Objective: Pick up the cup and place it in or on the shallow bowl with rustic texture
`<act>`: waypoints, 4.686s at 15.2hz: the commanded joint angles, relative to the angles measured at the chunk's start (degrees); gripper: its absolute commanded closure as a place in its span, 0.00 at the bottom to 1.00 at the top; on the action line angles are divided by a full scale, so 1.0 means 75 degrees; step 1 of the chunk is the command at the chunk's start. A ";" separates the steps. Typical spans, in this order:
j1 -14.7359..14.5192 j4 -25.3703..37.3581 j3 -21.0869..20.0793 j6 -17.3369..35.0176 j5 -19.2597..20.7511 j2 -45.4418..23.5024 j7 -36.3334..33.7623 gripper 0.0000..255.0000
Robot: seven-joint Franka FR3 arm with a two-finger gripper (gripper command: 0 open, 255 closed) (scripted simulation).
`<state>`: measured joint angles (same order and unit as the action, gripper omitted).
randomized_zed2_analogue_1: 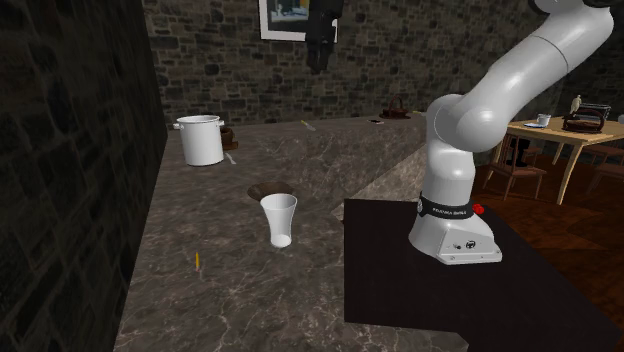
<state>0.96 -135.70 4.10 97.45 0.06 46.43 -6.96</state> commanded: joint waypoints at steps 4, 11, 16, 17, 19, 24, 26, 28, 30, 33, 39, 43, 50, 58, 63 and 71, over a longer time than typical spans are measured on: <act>0.0015 -0.0697 0.0242 0.0791 -0.0050 -0.0078 0.0192 0.00; -0.0016 -0.1999 0.0850 0.2771 -0.0247 -0.0748 0.0747 0.00; -0.0203 -0.2606 0.1365 0.4309 -0.0572 -0.1701 0.1311 0.00; -0.0272 -0.2690 0.1483 0.4624 -0.0675 -0.1941 0.1453 0.00; -0.0454 -0.2815 0.1739 0.5255 -0.0946 -0.2469 0.1786 0.00; -0.1292 -0.2851 0.2567 0.6725 -0.2266 -0.4042 0.3085 0.00; -0.1811 -0.2724 0.2971 0.7180 -0.3252 -0.4773 0.3939 0.00; -0.2140 -0.2585 0.3189 0.7384 -0.4090 -0.5283 0.4638 0.00; -0.2288 -0.2530 0.3197 0.7532 -0.4580 -0.5573 0.4986 0.00; -0.2481 -0.2416 0.3172 0.7708 -0.5382 -0.6025 0.5559 0.00; -0.2565 -0.2289 0.3072 0.7818 -0.6103 -0.6423 0.6078 0.00; -0.2565 -0.2289 0.3072 0.7817 -0.6099 -0.6422 0.6076 0.00; -0.2565 -0.2290 0.3072 0.7817 -0.6099 -0.6421 0.6076 1.00; -0.2450 -0.2447 0.3172 0.7579 -0.4740 -0.5696 0.4954 1.00; -0.2159 -0.2498 0.3065 0.7197 -0.3615 -0.5036 0.4011 1.00; -0.1669 -0.2386 0.2751 0.6390 -0.2447 -0.4149 0.2969 1.00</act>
<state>-11.86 -153.85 25.13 146.14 -19.12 14.66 16.28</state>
